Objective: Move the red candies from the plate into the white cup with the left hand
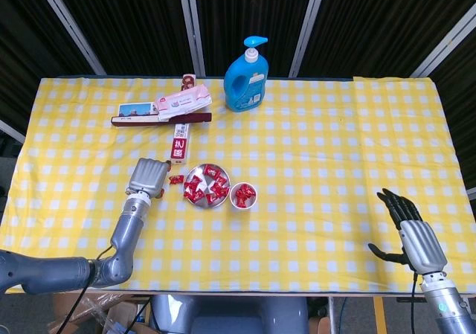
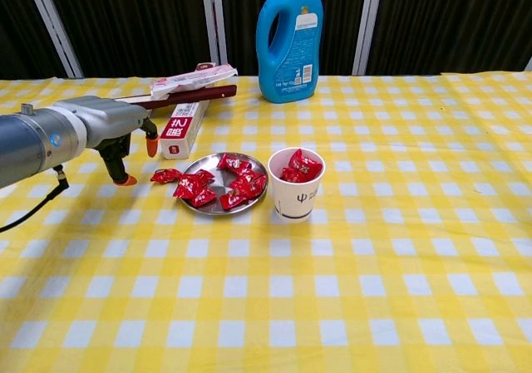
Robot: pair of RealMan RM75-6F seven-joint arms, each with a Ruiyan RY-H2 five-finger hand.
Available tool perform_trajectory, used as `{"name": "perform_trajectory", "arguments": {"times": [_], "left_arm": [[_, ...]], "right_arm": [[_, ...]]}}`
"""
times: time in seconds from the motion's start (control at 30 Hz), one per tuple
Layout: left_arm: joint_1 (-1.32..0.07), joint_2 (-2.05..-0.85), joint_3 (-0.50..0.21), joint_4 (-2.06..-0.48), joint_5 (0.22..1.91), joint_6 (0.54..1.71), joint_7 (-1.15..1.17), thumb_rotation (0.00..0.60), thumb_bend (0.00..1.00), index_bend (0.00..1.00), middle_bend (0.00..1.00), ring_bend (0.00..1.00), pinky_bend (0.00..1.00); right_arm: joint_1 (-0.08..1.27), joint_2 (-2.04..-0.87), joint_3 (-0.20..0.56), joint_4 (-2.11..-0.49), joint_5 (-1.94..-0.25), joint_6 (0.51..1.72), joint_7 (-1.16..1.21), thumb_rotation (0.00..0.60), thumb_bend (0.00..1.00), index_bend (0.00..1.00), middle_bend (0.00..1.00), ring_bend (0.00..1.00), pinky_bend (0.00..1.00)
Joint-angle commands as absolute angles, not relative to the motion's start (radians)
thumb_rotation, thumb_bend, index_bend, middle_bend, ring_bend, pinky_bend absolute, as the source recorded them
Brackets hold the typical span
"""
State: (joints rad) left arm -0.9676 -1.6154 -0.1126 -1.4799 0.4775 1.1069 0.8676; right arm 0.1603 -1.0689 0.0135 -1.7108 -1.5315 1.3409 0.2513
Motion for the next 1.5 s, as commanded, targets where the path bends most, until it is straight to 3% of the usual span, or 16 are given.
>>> {"name": "perform_trajectory", "arguments": {"times": [0.03, 0.63, 1.0, 1.23, 1.5], "left_arm": [[-0.97, -1.633, -0.116, -1.461, 0.463, 1.093, 0.877, 0.6, 0.32, 0.34, 0.98, 1.0, 0.97], [-0.986, -1.732, -0.154, -1.334, 0.479, 1.064, 0.874, 0.6, 0.37, 0.38, 0.98, 1.0, 0.97], [-0.967, -1.767, -0.15, -1.29, 0.505, 1.053, 0.859, 0.6, 0.45, 0.58, 0.98, 1.0, 0.97], [-0.936, -1.685, -0.157, -1.387, 0.564, 1.097, 0.832, 0.6, 0.45, 0.58, 0.98, 1.0, 0.97], [-0.912, -1.564, -0.223, -1.589, 0.665, 1.134, 0.731, 0.6, 0.44, 0.57, 0.98, 1.0, 0.97]], "right_arm": [[0.16, -1.069, 0.014, -1.711, -1.531, 1.341, 0.252, 0.6, 0.28, 0.0, 0.0, 0.0, 0.0], [0.161, -1.066, 0.013, -1.712, -1.531, 1.338, 0.261, 0.6, 0.28, 0.0, 0.0, 0.0, 0.0], [0.158, -1.064, 0.012, -1.714, -1.531, 1.341, 0.262, 0.6, 0.28, 0.0, 0.0, 0.0, 0.0], [0.156, -1.063, 0.012, -1.713, -1.533, 1.344, 0.268, 0.6, 0.28, 0.0, 0.0, 0.0, 0.0], [0.159, -1.066, 0.012, -1.715, -1.534, 1.341, 0.264, 0.6, 0.28, 0.0, 0.0, 0.0, 0.0]]}}
